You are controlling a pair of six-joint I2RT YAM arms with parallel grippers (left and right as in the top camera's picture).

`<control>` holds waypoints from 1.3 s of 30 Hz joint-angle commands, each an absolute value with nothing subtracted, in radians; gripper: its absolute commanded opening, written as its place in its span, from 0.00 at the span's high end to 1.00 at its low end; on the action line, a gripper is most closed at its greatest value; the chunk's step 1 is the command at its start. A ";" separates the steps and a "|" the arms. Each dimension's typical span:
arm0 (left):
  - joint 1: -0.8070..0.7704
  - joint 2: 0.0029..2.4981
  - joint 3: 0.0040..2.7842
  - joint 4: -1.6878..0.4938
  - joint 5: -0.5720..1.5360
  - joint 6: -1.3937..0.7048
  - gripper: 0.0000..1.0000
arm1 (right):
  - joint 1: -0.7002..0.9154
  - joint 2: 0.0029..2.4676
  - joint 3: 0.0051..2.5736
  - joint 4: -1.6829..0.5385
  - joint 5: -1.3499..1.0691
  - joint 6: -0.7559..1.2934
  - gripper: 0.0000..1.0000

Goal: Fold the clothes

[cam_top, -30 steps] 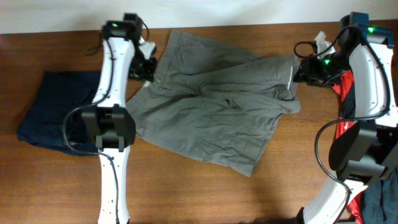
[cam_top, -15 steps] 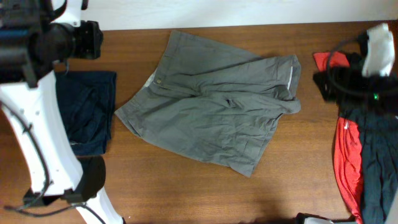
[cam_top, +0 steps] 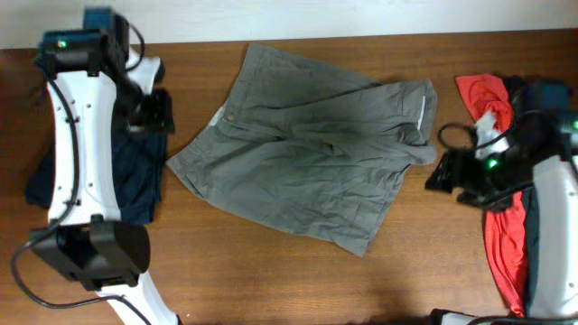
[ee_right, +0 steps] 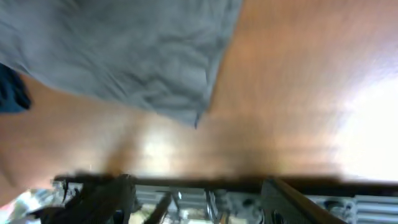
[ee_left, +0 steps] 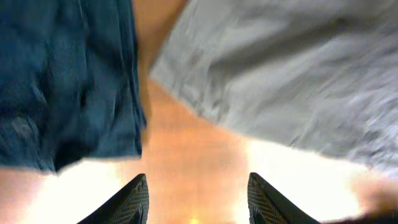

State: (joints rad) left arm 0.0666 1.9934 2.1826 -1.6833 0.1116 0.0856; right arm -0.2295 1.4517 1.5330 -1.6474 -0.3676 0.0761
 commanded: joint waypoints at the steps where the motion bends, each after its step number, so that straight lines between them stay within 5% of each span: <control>1: 0.133 1.857 2.067 -1.687 0.085 0.056 0.49 | -0.191 1.393 1.398 -1.612 -0.427 0.091 0.30; 7: 0.197 1.791 1.863 -1.569 0.119 0.015 0.47 | 0.020 1.305 1.008 -1.293 -0.460 0.307 0.26; 13: 0.173 1.791 1.654 -1.412 0.142 0.015 0.45 | 0.217 1.354 0.733 -0.907 -0.591 0.624 0.34; 21: 0.172 1.791 1.538 -1.336 0.142 0.015 0.44 | 0.264 1.388 0.600 -0.661 -0.521 0.968 0.33; 29: 0.172 1.791 1.538 -1.330 0.143 0.015 0.43 | 0.249 1.388 0.575 -0.612 -0.360 1.026 0.35; 33: 0.172 1.791 1.538 -1.330 0.143 0.015 0.43 | 0.234 1.388 0.575 -0.616 -0.359 0.979 0.68; 39: 0.172 1.791 1.538 -1.331 0.143 0.015 0.43 | 0.191 1.386 0.584 -0.693 -0.336 0.859 0.96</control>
